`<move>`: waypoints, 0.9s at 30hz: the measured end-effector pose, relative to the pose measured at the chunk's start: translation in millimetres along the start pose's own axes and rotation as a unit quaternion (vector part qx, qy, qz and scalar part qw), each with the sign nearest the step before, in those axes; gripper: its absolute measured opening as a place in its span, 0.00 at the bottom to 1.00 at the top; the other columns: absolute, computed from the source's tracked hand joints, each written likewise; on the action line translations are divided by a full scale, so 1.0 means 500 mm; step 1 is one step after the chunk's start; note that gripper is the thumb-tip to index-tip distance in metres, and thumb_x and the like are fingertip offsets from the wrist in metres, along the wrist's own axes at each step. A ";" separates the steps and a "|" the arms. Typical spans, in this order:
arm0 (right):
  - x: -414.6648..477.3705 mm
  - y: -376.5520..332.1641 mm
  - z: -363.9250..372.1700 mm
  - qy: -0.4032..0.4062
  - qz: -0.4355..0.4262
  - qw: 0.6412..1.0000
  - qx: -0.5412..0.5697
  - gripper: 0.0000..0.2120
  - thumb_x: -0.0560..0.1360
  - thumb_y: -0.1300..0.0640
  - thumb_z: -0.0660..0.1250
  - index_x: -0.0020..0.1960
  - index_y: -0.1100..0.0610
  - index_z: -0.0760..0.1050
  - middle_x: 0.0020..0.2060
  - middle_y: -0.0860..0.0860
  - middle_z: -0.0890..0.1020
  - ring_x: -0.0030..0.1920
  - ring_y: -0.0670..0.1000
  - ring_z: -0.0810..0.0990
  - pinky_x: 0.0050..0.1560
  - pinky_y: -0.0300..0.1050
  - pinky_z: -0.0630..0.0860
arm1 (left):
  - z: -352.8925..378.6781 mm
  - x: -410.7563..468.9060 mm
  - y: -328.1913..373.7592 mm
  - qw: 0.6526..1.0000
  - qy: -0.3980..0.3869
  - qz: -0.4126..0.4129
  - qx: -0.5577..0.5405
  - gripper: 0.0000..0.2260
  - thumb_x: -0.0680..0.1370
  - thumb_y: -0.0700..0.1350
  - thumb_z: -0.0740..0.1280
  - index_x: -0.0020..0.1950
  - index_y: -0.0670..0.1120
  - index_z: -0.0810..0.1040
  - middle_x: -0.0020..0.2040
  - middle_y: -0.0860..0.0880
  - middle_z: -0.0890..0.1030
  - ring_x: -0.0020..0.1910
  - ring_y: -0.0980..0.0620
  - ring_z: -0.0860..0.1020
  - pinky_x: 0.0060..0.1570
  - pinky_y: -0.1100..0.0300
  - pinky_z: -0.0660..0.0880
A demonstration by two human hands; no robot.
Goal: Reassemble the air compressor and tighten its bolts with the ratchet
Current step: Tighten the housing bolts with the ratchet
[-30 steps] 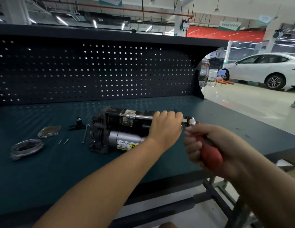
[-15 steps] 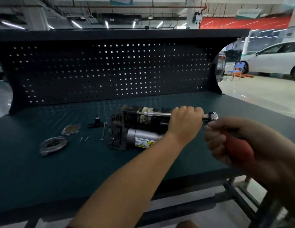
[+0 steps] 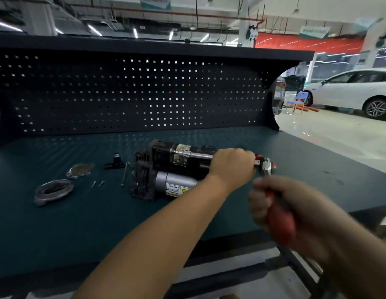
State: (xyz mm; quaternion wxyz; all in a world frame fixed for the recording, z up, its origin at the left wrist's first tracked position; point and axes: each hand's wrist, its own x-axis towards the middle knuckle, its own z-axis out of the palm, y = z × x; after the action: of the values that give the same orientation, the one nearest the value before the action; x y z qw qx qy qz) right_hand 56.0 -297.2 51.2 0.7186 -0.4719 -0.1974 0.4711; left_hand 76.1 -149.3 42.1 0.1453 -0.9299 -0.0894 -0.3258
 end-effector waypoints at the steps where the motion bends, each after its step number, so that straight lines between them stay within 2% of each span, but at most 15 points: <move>1: 0.005 0.028 -0.013 0.022 0.000 0.996 -0.082 0.09 0.74 0.66 0.61 0.35 0.60 0.71 0.23 0.52 0.70 0.20 0.47 0.69 0.21 0.38 0.70 | 0.001 0.006 -0.003 0.999 -0.046 -0.013 -0.005 0.06 0.74 0.44 0.64 0.38 0.45 0.75 0.38 0.45 0.80 0.35 0.41 0.76 0.31 0.59 0.62; 4: 0.023 0.107 -0.059 0.135 -0.028 0.947 -0.290 0.03 0.77 0.67 0.60 0.50 0.63 0.70 0.29 0.56 0.73 0.26 0.52 0.73 0.34 0.48 0.74 | -0.010 0.031 -0.019 0.988 -0.151 -0.014 -0.036 0.12 0.74 0.45 0.62 0.30 0.47 0.65 0.31 0.50 0.69 0.30 0.48 0.70 0.28 0.61 0.59; 5: 0.023 0.115 -0.061 0.144 -0.036 0.937 -0.316 0.03 0.78 0.67 0.60 0.50 0.63 0.70 0.29 0.56 0.73 0.27 0.53 0.74 0.37 0.50 0.74 | -0.015 0.038 -0.022 0.981 -0.179 -0.015 -0.067 0.12 0.73 0.45 0.62 0.29 0.48 0.65 0.31 0.51 0.69 0.29 0.50 0.69 0.27 0.61 0.60; 7: 0.028 0.108 -0.053 0.135 -0.051 0.947 -0.287 0.03 0.78 0.66 0.59 0.46 0.62 0.69 0.26 0.54 0.72 0.25 0.52 0.72 0.33 0.47 0.73 | -0.025 0.042 -0.027 0.971 -0.206 -0.023 -0.121 0.12 0.73 0.45 0.62 0.29 0.48 0.66 0.31 0.50 0.70 0.29 0.50 0.69 0.27 0.62 0.61; 8: 0.030 0.091 -0.042 0.115 -0.048 0.966 -0.226 0.05 0.78 0.66 0.58 0.43 0.61 0.68 0.24 0.53 0.71 0.22 0.50 0.70 0.27 0.44 0.72 | -0.030 0.038 -0.027 0.974 -0.192 -0.025 -0.118 0.12 0.74 0.46 0.62 0.30 0.47 0.68 0.31 0.49 0.71 0.29 0.49 0.70 0.28 0.61 0.61; 10: 0.021 0.041 -0.014 0.066 -0.022 0.996 -0.056 0.10 0.77 0.64 0.59 0.37 0.59 0.65 0.21 0.51 0.68 0.18 0.47 0.66 0.18 0.38 0.67 | -0.025 0.016 -0.017 0.997 -0.066 -0.007 -0.049 0.09 0.74 0.47 0.64 0.36 0.46 0.73 0.35 0.47 0.77 0.32 0.44 0.73 0.30 0.59 0.63; 11: 0.011 0.014 -0.001 0.038 -0.009 0.999 0.011 0.10 0.74 0.64 0.60 0.35 0.58 0.64 0.21 0.50 0.67 0.17 0.45 0.65 0.16 0.37 0.66 | -0.018 0.003 -0.009 1.000 -0.013 0.002 -0.012 0.07 0.73 0.47 0.67 0.38 0.45 0.75 0.35 0.46 0.79 0.33 0.43 0.75 0.30 0.59 0.64; 13: 0.003 -0.003 0.005 0.005 -0.002 0.999 0.033 0.07 0.68 0.63 0.62 0.34 0.58 0.64 0.21 0.50 0.67 0.17 0.45 0.65 0.15 0.37 0.65 | -0.007 -0.005 -0.003 0.999 0.041 0.012 0.002 0.08 0.71 0.47 0.70 0.39 0.43 0.76 0.35 0.45 0.81 0.33 0.43 0.78 0.30 0.58 0.65; 14: 0.005 0.010 0.001 0.010 -0.003 1.000 -0.006 0.07 0.70 0.65 0.62 0.35 0.59 0.66 0.21 0.51 0.67 0.17 0.46 0.66 0.16 0.38 0.66 | -0.009 -0.001 -0.004 1.000 0.017 0.005 -0.011 0.08 0.74 0.47 0.67 0.40 0.43 0.77 0.37 0.45 0.81 0.36 0.42 0.79 0.31 0.58 0.64; 16: 0.021 0.063 -0.023 0.075 -0.027 0.988 -0.131 0.05 0.76 0.69 0.60 0.43 0.61 0.68 0.23 0.53 0.69 0.19 0.49 0.68 0.20 0.41 0.67 | -0.004 0.013 -0.012 0.997 -0.070 -0.022 -0.034 0.10 0.77 0.48 0.61 0.38 0.45 0.74 0.36 0.47 0.77 0.36 0.42 0.76 0.32 0.58 0.63; 18: 0.031 0.103 -0.048 0.144 -0.052 0.963 -0.222 0.04 0.77 0.70 0.59 0.49 0.63 0.68 0.27 0.56 0.69 0.22 0.52 0.68 0.26 0.44 0.67 | -0.010 0.033 -0.021 0.990 -0.130 -0.025 -0.047 0.12 0.76 0.47 0.61 0.32 0.47 0.67 0.32 0.51 0.69 0.34 0.46 0.71 0.31 0.59 0.62; 20: 0.034 0.112 -0.052 0.155 -0.058 0.953 -0.252 0.03 0.77 0.69 0.59 0.49 0.63 0.67 0.30 0.57 0.68 0.25 0.52 0.67 0.31 0.47 0.67 | -0.014 0.042 -0.028 0.980 -0.174 -0.023 -0.090 0.12 0.75 0.48 0.61 0.31 0.48 0.67 0.32 0.51 0.69 0.33 0.47 0.70 0.30 0.59 0.61; 22: 0.034 0.093 -0.040 0.129 -0.046 0.972 -0.193 0.05 0.78 0.68 0.58 0.45 0.61 0.67 0.27 0.55 0.67 0.21 0.50 0.66 0.26 0.42 0.67 | -0.014 0.036 -0.030 0.981 -0.169 -0.018 -0.095 0.11 0.75 0.48 0.62 0.34 0.47 0.70 0.35 0.49 0.74 0.34 0.46 0.72 0.31 0.59 0.62; 25: 0.022 0.016 0.000 0.066 -0.013 0.998 -0.007 0.12 0.77 0.65 0.57 0.36 0.58 0.64 0.21 0.50 0.65 0.17 0.44 0.63 0.17 0.35 0.64 | 0.002 0.008 -0.010 0.999 -0.037 -0.003 -0.019 0.01 0.75 0.42 0.63 0.46 0.45 0.72 0.44 0.45 0.79 0.42 0.43 0.77 0.35 0.56 0.61; 27: 0.016 -0.018 0.011 0.036 -0.009 0.998 0.041 0.12 0.76 0.65 0.57 0.35 0.57 0.63 0.21 0.49 0.65 0.17 0.43 0.64 0.15 0.35 0.64 | 0.015 -0.001 0.004 1.000 -0.001 0.005 0.001 0.04 0.74 0.38 0.62 0.47 0.45 0.71 0.45 0.45 0.80 0.44 0.43 0.78 0.36 0.55 0.62</move>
State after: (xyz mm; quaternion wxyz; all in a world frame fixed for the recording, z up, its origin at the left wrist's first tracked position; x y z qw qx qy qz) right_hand 60.0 -288.7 60.4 0.7483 -0.4564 -0.1561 0.4554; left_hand 80.8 -148.6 35.9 0.1481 -0.9305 -0.0852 -0.3239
